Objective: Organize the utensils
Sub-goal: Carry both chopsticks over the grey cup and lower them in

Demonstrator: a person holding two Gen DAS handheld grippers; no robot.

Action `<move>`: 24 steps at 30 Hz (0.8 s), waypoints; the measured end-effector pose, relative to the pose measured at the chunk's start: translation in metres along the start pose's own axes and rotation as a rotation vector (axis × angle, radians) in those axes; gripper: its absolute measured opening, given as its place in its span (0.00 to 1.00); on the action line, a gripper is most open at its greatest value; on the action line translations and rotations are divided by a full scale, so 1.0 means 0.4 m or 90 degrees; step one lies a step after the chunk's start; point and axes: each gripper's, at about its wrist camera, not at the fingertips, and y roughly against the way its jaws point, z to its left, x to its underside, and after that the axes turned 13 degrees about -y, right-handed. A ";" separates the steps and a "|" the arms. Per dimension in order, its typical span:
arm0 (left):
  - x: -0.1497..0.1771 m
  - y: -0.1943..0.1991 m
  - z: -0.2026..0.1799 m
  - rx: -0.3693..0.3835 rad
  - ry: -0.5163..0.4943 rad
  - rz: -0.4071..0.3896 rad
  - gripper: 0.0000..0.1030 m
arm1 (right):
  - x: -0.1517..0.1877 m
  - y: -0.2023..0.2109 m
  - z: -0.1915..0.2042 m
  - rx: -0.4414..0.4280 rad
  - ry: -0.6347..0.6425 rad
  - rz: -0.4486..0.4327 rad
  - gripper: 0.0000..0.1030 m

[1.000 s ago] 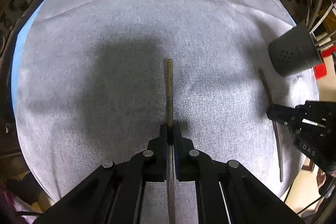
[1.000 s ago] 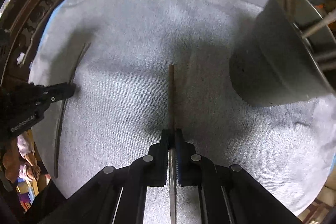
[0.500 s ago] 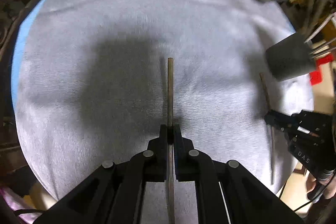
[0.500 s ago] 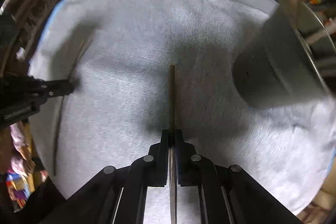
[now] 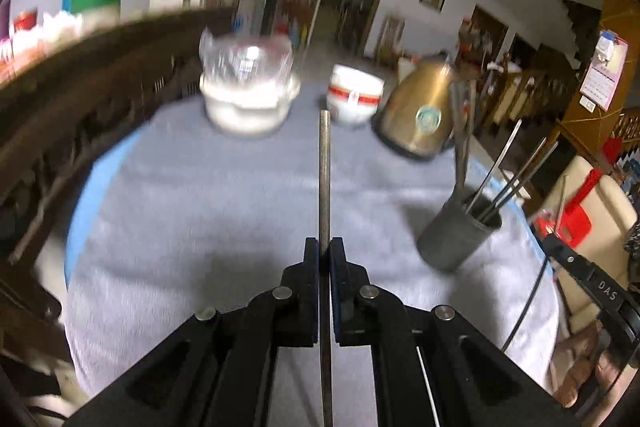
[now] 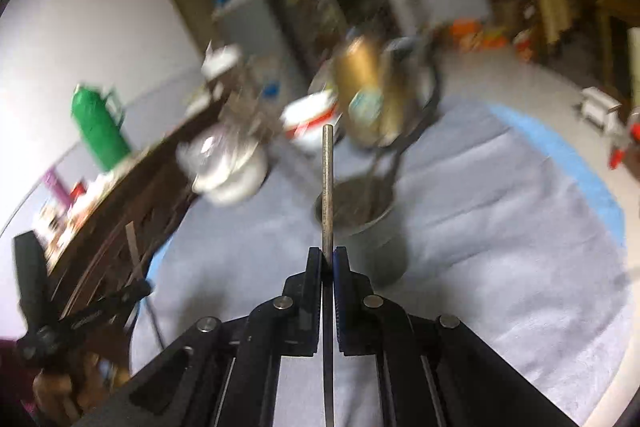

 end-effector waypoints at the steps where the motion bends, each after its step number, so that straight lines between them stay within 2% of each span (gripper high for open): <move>1: -0.007 0.005 -0.019 -0.012 -0.007 -0.036 0.05 | -0.002 0.006 0.002 0.005 0.008 -0.028 0.06; 4: -0.016 0.002 -0.060 -0.047 -0.026 -0.102 0.05 | -0.011 0.000 0.022 0.014 0.032 -0.086 0.06; 8: -0.004 -0.014 -0.059 -0.083 -0.021 -0.131 0.05 | -0.006 -0.020 0.032 0.043 0.074 -0.127 0.06; 13: 0.024 -0.001 -0.067 -0.105 -0.035 -0.134 0.06 | 0.046 -0.039 0.018 0.059 0.099 -0.123 0.06; 24: 0.086 0.140 -0.069 -0.079 -0.042 -0.161 0.06 | 0.077 0.097 0.004 0.028 0.108 -0.124 0.06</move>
